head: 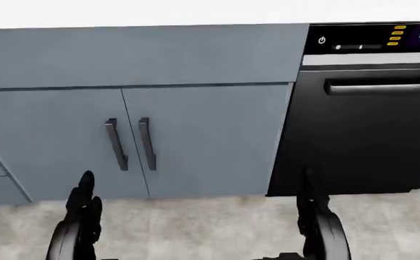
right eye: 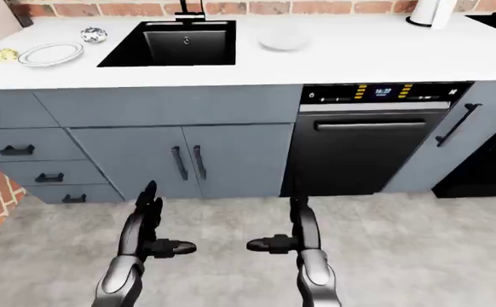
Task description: Place the pastries on the plates.
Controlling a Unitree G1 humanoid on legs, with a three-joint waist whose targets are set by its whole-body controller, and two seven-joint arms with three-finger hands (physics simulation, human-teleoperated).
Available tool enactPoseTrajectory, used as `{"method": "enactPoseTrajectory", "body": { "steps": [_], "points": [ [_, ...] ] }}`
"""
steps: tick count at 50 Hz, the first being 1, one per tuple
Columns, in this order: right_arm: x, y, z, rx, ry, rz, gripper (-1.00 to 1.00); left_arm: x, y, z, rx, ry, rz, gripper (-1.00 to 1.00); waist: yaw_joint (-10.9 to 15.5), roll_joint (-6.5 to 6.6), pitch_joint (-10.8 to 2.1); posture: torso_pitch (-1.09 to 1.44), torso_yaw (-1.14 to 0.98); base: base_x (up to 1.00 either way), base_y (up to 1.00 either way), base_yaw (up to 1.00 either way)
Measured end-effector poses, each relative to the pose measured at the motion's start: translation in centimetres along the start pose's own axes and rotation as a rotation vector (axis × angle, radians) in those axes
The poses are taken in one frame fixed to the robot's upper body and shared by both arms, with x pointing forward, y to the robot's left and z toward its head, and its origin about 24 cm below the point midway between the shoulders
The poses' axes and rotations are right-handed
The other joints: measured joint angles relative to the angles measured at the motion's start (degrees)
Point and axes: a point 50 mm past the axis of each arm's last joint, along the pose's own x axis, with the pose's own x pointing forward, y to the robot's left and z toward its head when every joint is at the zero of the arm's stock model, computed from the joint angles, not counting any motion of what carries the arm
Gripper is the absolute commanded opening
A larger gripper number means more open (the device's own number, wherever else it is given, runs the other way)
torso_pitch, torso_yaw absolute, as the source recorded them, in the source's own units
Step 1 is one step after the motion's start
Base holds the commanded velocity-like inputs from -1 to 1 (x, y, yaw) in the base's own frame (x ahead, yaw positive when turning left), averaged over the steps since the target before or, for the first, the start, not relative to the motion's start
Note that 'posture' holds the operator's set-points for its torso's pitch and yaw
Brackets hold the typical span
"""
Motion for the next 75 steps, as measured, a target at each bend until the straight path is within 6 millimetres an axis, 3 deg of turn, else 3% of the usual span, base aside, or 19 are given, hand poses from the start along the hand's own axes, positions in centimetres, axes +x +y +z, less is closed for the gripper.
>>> {"method": "enactPoseTrajectory", "body": {
  "steps": [1,3,4,8,13,19,23,28,35,37,40,44,55,57,60,66,70,73,75],
  "points": [
    [0.2,0.3,1.1,-0.022,-0.019,0.013,1.0,-0.3,0.4,1.1,0.006,-0.015,0.002,1.0,-0.33,-0.34,-0.14,0.0,0.0,0.0,0.0,0.0],
    [0.7,0.8,5.2,-0.047,-0.137,0.022,1.0,-0.5,1.1,5.7,0.011,-0.132,0.005,1.0,0.52,-0.2,-2.38,0.0,0.0,0.0,0.0,0.0],
    [0.9,1.0,6.8,-0.047,-0.185,0.022,1.0,-0.7,1.4,7.5,0.017,-0.185,0.007,1.0,0.64,-0.37,-1.76,0.0,0.0,0.0,0.0,0.0],
    [1.9,1.4,10.7,-0.059,-0.25,0.038,1.0,-1.4,1.9,11.2,0.036,-0.253,0.008,1.0,0.82,0.06,-3.65,0.0,0.0,0.0,0.0,0.0],
    [3.8,1.0,15.5,-0.096,-0.282,0.039,1.0,0.4,2.1,15.2,0.067,-0.264,0.0,1.0,0.8,0.38,-3.68,0.0,0.0,0.0,0.0,0.0],
    [5.5,1.0,22.8,-0.163,-0.397,0.048,1.0,2.2,2.3,21.4,0.099,-0.34,-0.005,1.0,0.47,0.36,-3.46,0.0,0.0,0.0,0.0,0.0],
    [5.7,0.8,25.0,-0.165,-0.449,0.013,1.0,2.1,2.8,24.1,0.111,-0.396,0.016,1.0,0.27,0.33,-3.37,0.0,0.0,0.0,0.0,0.0],
    [5.4,0.4,26.9,-0.126,-0.425,0.011,1.0,1.1,4.1,26.7,0.114,-0.433,0.065,1.0,0.34,0.55,-2.4,0.0,0.0,0.0,0.05,0.0],
    [4.5,0.3,29.2,-0.116,-0.483,0.036,1.0,0.9,3.2,28.9,0.125,-0.469,0.026,1.0,-0.51,0.22,-3.24,0.0,0.0,0.05,0.32,0.0],
    [4.1,0.5,30.0,-0.114,-0.517,0.041,1.0,0.7,3.3,29.4,0.127,-0.49,0.026,1.0,-0.75,1.6,-2.74,0.0,0.0,0.14,0.32,0.0],
    [3.6,0.9,30.7,-0.113,-0.56,0.059,1.0,0.2,4.1,30.2,0.127,-0.516,0.058,1.0,-1.02,5.0,-2.24,0.0,0.0,0.15,0.32,0.0],
    [4.0,1.6,30.0,-0.115,-0.517,0.094,1.0,-0.2,5.3,30.0,0.116,-0.501,0.121,1.0,-0.62,4.25,-1.21,0.0,0.0,0.15,0.32,0.0],
    [3.2,1.7,31.1,-0.109,-0.576,0.098,1.0,-0.7,5.5,30.4,0.096,-0.529,0.138,1.0,-0.45,-2.2,-1.25,0.0,0.0,0.2,0.32,0.0],
    [3.5,1.4,30.4,-0.105,-0.559,0.086,1.0,-0.4,5.1,29.7,0.093,-0.512,0.124,1.0,-0.89,-1.14,-0.88,0.0,0.0,0.25,0.32,0.0],
    [4.1,1.0,29.7,-0.103,-0.514,0.069,1.0,0.0,4.7,29.3,0.099,-0.487,0.097,1.0,-0.57,-1.84,-1.79,0.0,0.0,0.27,0.33,0.0],
    [3.5,1.3,30.2,-0.106,-0.568,0.078,1.0,-0.9,5.0,30.1,0.095,-0.538,0.118,1.0,-0.95,1.05,-1.76,0.0,0.0,0.35,0.55,0.0],
    [3.4,1.3,30.6,-0.109,-0.577,0.078,1.0,-1.2,4.9,30.4,0.101,-0.563,0.111,1.0,-1.47,5.42,-2.82,0.0,0.0,0.38,0.63,0.0],
    [3.7,2.1,29.7,-0.113,-0.549,0.11,1.0,-0.8,5.7,29.6,0.092,-0.526,0.142,1.0,-0.1,5.4,-0.89,0.0,0.0,0.38,0.63,0.0],
    [3.9,2.4,29.3,-0.12,-0.521,0.127,1.0,-0.6,5.9,29.3,0.092,-0.505,0.157,1.0,0.03,4.98,-0.66,0.0,0.0,0.38,0.62,0.0]
  ]
}}
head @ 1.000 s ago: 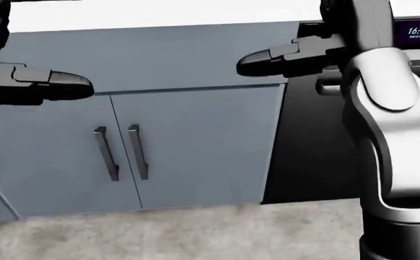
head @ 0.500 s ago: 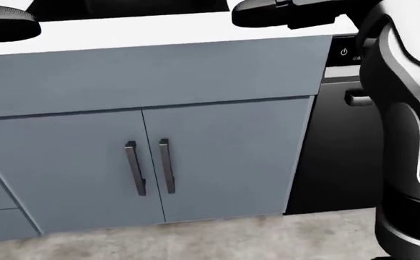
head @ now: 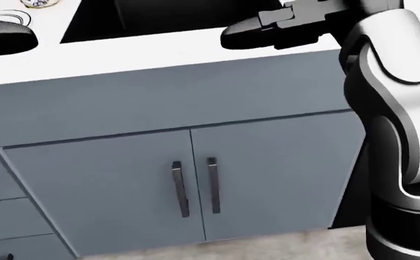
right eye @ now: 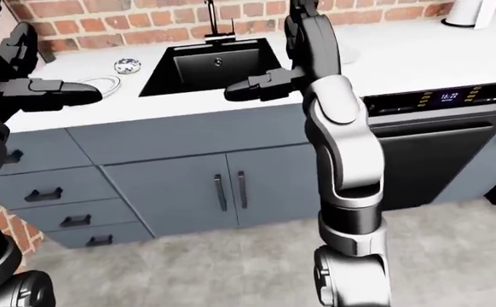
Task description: Place the pastries on the plates.
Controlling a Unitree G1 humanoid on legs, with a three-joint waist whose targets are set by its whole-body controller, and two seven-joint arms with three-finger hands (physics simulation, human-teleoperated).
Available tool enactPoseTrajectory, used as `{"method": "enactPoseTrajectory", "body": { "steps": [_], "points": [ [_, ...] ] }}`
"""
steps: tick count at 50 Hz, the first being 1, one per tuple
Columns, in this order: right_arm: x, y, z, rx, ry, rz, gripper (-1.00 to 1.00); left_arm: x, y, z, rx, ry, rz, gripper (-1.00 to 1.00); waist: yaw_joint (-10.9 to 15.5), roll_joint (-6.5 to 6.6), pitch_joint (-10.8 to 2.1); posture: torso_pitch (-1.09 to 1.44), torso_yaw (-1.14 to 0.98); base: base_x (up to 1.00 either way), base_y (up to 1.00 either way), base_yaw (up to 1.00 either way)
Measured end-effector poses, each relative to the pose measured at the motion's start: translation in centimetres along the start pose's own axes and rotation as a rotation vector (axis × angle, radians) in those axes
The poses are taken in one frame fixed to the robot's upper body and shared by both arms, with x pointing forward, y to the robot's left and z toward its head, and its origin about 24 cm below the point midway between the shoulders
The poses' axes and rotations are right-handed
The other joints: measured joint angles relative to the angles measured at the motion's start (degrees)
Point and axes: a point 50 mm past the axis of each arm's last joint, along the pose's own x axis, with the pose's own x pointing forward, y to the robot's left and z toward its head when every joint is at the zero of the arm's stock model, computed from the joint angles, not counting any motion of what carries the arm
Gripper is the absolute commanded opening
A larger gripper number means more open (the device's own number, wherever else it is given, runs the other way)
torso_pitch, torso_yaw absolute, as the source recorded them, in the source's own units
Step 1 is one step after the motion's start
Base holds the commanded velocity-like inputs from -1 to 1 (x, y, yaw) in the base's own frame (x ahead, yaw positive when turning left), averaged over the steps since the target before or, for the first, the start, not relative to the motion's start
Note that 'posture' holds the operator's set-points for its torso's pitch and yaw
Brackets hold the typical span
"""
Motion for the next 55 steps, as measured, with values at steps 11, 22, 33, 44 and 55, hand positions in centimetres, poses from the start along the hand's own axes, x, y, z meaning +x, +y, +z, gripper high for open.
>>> {"method": "enactPoseTrajectory", "body": {
  "steps": [11,22,33,44,55],
  "points": [
    [-0.2,-0.9,1.0,-0.017,-0.042,-0.036,1.0,0.0,-0.6,0.1,0.003,-0.017,-0.027,1.0,0.29,-5.36,0.69,0.0,0.0,0.33,0.65,0.0],
    [-0.3,-0.9,2.1,-0.02,-0.073,-0.046,1.0,-0.5,-0.2,1.4,0.011,-0.07,-0.021,1.0,1.1,0.61,-1.36,0.0,0.0,0.15,0.85,0.0],
    [-0.5,-0.6,1.9,-0.023,-0.067,-0.027,1.0,-0.5,-0.1,0.9,0.017,-0.042,-0.015,1.0,0.17,-3.03,-1.11,0.0,0.0,0.14,0.59,0.0],
    [-0.5,-1.0,0.1,-0.021,0.014,-0.038,1.0,-0.5,-0.9,-0.3,0.024,0.005,-0.057,1.0,-0.58,-6.26,-1.61,0.0,0.0,0.21,0.66,0.0],
    [-0.6,0.2,0.6,-0.019,-0.01,0.021,1.0,-0.4,0.0,0.0,0.04,-0.009,-0.001,1.0,0.33,-1.92,-0.79,0.0,0.0,0.21,0.34,0.0]
  ]
}}
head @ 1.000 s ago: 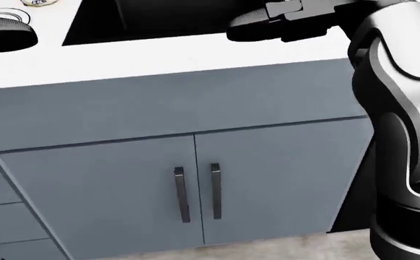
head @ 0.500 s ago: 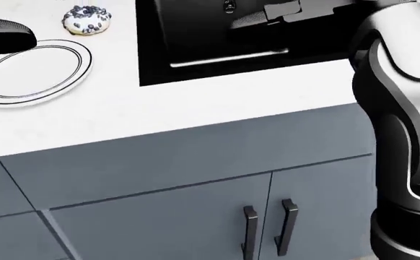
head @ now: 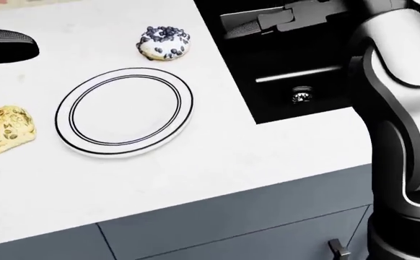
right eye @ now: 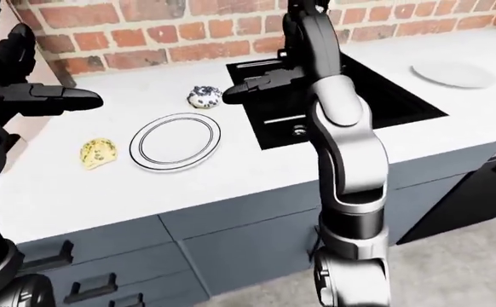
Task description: Place the pastries on the plates.
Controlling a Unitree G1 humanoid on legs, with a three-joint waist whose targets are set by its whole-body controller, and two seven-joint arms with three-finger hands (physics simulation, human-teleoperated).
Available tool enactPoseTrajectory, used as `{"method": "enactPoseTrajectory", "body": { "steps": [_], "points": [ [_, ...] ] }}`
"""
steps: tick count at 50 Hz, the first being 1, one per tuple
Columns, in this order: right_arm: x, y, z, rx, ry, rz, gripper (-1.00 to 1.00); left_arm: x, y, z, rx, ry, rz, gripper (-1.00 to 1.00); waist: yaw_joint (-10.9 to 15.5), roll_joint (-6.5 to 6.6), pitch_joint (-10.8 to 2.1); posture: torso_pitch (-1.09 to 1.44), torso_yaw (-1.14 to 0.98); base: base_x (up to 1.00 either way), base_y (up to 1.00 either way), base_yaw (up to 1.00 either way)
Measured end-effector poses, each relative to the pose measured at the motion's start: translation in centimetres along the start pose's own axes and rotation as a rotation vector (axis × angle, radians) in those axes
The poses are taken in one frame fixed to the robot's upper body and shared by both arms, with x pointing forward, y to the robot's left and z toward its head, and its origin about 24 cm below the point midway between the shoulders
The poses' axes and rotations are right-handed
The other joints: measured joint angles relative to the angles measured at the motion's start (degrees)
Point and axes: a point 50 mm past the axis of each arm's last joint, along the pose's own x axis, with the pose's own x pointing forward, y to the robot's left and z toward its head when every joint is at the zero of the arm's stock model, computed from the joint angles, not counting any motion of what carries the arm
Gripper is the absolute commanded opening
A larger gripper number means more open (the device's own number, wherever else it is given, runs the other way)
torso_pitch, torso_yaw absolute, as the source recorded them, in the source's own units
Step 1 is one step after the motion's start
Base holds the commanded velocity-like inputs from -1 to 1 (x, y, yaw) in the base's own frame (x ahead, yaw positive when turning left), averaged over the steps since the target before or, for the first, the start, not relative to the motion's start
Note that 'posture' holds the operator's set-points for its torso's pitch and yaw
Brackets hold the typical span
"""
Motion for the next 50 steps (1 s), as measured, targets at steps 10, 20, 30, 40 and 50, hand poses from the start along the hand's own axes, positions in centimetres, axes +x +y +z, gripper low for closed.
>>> {"method": "enactPoseTrajectory", "body": {
  "steps": [10,20,30,40,50],
  "points": [
    [0.0,-0.1,0.9,0.002,-0.043,-0.016,1.0,0.0,0.0,0.2,0.003,-0.005,-0.004,1.0,0.18,-2.43,1.37,0.0,0.0,0.0,0.0,0.0],
    [-0.2,-0.5,0.0,0.003,-0.005,-0.021,1.0,0.0,-0.6,-0.1,0.004,0.009,-0.039,1.0,0.07,-2.11,0.34,0.0,0.0,0.0,0.0,0.06],
    [-0.4,-0.3,1.3,-0.016,-0.072,-0.015,1.0,-0.2,-0.4,0.4,0.009,-0.038,-0.024,1.0,-0.32,-0.97,-0.44,0.0,0.0,0.0,0.0,0.38],
    [-0.1,0.1,0.0,-0.001,-0.012,0.006,1.0,0.0,-0.2,-0.7,0.019,0.015,-0.002,1.0,0.52,-1.55,-0.48,0.0,0.0,0.0,0.0,0.39],
    [-0.3,-0.6,0.1,-0.002,-0.018,-0.027,1.0,-0.2,-0.8,-1.0,0.02,0.02,-0.037,1.0,-0.24,-5.92,-1.0,0.0,0.0,0.0,0.0,0.39]
  ]
}}
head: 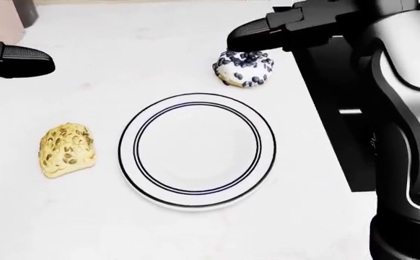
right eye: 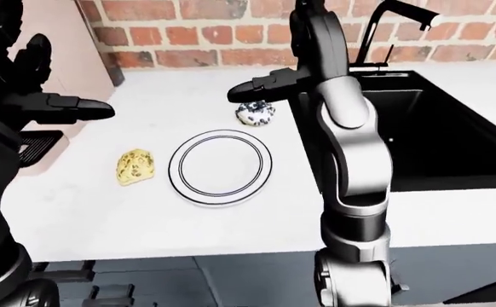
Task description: Place the pastries on the plates.
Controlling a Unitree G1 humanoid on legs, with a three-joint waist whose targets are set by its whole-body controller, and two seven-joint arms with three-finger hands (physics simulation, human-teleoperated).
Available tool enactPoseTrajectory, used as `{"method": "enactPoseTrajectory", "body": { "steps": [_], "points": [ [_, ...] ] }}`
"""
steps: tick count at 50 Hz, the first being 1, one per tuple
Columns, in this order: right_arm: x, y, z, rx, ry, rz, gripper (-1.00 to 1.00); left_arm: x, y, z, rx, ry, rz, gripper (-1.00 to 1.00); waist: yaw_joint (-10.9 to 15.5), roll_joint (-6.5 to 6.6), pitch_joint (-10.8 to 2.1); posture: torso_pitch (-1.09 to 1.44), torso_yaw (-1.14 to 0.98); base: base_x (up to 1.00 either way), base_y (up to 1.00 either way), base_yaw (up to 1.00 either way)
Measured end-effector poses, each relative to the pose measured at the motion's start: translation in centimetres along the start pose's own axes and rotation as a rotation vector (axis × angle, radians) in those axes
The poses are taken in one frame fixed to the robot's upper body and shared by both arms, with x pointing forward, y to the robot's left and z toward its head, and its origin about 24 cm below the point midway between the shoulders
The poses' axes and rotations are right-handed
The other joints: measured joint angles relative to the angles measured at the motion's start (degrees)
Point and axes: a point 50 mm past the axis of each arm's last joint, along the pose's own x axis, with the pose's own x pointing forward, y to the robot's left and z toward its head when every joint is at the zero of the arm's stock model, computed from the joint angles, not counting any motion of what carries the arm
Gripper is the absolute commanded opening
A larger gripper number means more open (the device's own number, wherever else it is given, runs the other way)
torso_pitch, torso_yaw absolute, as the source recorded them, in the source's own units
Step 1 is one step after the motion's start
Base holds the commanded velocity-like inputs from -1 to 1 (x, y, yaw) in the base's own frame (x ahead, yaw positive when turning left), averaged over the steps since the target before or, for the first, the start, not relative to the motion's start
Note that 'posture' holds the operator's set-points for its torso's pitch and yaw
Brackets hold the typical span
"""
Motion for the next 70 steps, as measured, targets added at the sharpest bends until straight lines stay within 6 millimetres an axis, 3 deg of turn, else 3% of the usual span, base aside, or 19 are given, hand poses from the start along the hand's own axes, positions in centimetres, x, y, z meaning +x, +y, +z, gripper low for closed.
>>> {"method": "enactPoseTrajectory", "body": {
  "steps": [4,8,10,13,22,32,37,42,62,70],
  "points": [
    [0.2,0.4,0.3,-0.017,-0.001,0.012,1.0,0.0,0.4,0.6,-0.001,-0.019,0.019,1.0,0.25,2.05,0.77,0.0,0.0,0.0,0.0,0.1],
    [0.3,0.5,0.0,-0.022,0.011,0.014,1.0,-0.1,0.2,1.0,0.001,-0.05,0.016,1.0,-1.03,5.11,1.14,0.0,0.0,0.0,0.0,0.0],
    [0.4,0.4,-0.7,-0.014,0.049,0.002,1.0,0.0,0.1,0.3,0.0,-0.025,0.01,1.0,-0.89,4.36,1.72,0.0,0.0,0.0,0.0,0.0],
    [0.5,0.1,-1.2,-0.013,0.084,-0.017,1.0,0.2,0.2,-0.5,-0.002,0.019,0.014,1.0,-0.69,3.78,1.61,0.0,0.0,0.0,0.0,0.0],
    [1.6,-0.8,0.9,-0.028,0.07,-0.051,1.0,0.0,0.3,0.0,-0.001,-0.008,0.015,1.0,-0.25,3.67,0.98,0.0,0.0,0.0,0.0,0.0],
    [6.7,-1.5,2.1,-0.077,0.157,-0.021,1.0,0.1,0.2,-0.1,-0.014,-0.005,0.007,1.0,-0.42,4.01,1.07,0.0,0.0,0.0,0.0,0.0],
    [9.0,-1.9,0.3,-0.088,0.223,-0.01,1.0,0.0,0.3,0.3,-0.016,-0.013,0.003,1.0,-0.55,4.24,0.97,0.0,0.0,0.0,0.0,0.0],
    [9.8,-2.6,-2.4,-0.096,0.292,-0.036,1.0,-0.1,0.4,0.6,-0.02,-0.014,0.011,1.0,-0.58,4.57,1.01,0.0,0.0,0.0,0.0,0.0],
    [8.7,-3.1,-7.7,-0.106,0.331,-0.176,1.0,-0.8,0.8,0.6,-0.061,0.029,0.001,1.0,-0.62,4.64,0.99,0.01,0.0,0.0,0.0,0.0],
    [8.5,-2.9,-8.1,-0.08,0.302,-0.229,1.0,-0.9,0.7,1.6,-0.063,-0.018,-0.024,1.0,-0.5,4.59,2.5,0.07,0.0,0.0,0.0,0.0]
  ]
}}
